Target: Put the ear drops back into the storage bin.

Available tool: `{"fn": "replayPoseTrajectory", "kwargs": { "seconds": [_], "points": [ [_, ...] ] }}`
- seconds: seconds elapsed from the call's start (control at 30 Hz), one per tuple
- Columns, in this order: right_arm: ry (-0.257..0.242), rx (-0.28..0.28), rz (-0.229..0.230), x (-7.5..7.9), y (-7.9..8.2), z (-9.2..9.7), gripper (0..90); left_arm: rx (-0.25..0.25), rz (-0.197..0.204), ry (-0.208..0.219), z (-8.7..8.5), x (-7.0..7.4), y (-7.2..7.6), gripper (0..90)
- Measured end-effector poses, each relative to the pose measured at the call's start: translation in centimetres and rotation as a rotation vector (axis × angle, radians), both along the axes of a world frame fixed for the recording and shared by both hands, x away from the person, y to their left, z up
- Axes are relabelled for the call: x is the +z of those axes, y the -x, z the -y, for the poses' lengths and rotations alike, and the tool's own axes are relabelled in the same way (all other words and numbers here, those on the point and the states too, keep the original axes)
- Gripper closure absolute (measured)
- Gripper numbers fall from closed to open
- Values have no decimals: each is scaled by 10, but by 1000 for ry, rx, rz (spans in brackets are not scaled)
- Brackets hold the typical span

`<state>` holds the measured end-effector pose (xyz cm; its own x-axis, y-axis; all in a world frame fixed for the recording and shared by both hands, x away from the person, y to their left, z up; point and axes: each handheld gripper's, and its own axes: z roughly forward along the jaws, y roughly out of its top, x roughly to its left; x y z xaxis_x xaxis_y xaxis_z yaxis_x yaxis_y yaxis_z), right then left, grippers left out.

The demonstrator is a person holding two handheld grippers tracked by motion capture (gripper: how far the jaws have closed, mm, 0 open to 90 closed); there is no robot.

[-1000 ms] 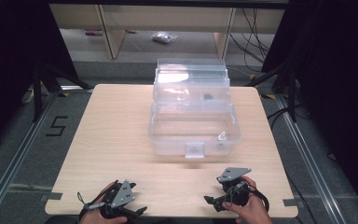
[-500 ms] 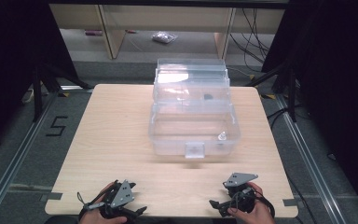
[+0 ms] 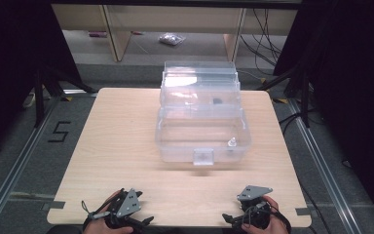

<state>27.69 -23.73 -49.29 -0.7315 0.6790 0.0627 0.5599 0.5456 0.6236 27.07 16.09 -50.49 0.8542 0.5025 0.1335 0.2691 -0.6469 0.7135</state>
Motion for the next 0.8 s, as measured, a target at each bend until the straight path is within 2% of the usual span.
{"fn": "replayPoseTrajectory", "kwargs": {
  "seconds": [0.07, 0.1, 0.13, 0.17, 0.27, 0.33, 0.37, 0.53, 0.8],
  "points": [
    [6, -5, -25, 2, 1, 0, 162, 11, -15, 26, 0, 0, 1, 151],
    [6, -5, -25, 2, 1, 0, 162, 11, -15, 26, 0, 0, 1, 152],
    [9, 3, 11, 0, 0, -1, 162, 13, -17, 29, 1, -1, 1, 152],
    [21, 6, -5, 1, 1, -1, 162, 3, 3, 1, 0, 0, 0, 152],
    [24, 2, 1, 0, 1, -3, 162, -1, -2, 2, 1, 0, 0, 152],
    [19, -6, -11, 1, 1, -3, 162, 3, 0, 7, 0, 0, 0, 152],
    [33, 5, -22, 2, 0, -3, 162, 3, 0, 7, 0, 0, 0, 151],
    [19, 19, 5, -1, -1, -4, 162, 1, 2, 2, 1, 0, 0, 152],
    [21, 20, -2, -1, -1, -3, 162, 0, 2, 1, 0, 0, 0, 151]
  ]
}}
